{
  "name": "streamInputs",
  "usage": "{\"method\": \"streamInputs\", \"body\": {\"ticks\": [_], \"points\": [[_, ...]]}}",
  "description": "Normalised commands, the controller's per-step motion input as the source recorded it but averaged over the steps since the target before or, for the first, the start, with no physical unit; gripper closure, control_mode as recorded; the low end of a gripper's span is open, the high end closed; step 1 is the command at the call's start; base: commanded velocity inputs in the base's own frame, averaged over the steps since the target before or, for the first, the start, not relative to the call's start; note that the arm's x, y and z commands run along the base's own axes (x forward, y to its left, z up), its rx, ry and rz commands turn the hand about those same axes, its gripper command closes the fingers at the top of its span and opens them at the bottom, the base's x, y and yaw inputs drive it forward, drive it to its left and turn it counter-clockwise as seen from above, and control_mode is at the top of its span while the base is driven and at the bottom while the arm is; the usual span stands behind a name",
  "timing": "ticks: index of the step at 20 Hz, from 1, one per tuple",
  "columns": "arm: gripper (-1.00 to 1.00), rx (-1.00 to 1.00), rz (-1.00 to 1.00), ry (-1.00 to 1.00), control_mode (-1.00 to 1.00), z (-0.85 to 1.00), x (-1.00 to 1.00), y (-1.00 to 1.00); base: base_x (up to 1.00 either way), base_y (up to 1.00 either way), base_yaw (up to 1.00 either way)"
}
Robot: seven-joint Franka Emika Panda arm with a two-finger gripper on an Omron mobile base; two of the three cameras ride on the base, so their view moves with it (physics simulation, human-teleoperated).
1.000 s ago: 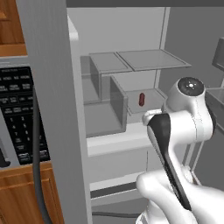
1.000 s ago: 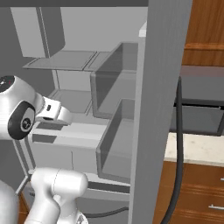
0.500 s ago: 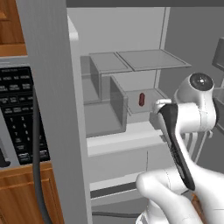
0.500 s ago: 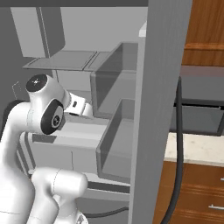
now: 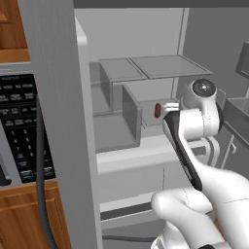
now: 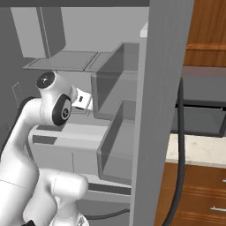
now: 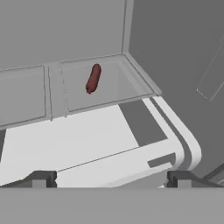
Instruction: Move the hot dog bun to the plate on the dining table and place the condiment next to that plate. Then navigate to the fridge and take the sausage and place it on the plate as well.
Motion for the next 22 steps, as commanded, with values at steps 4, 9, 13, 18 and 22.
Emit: {"method": "streamInputs", "body": {"ticks": [4,9,13,18,22], "points": [[-1.00,0.00,-0.04,0.00,-1.00,-0.06,0.61,0.00,0.00,0.00,0.00],[-1.00,0.00,-0.01,0.00,-1.00,-0.21,0.50,0.00,0.00,0.00,0.00],[-1.00,0.00,0.00,0.00,-1.00,-0.27,0.41,-0.02,0.00,0.00,0.00],[-1.00,-0.02,0.00,-0.05,-1.00,-0.30,0.28,-0.07,0.00,0.00,0.00],[-1.00,-0.03,0.00,-0.07,-1.00,-0.24,0.33,-0.04,0.00,0.00,0.00]]}}
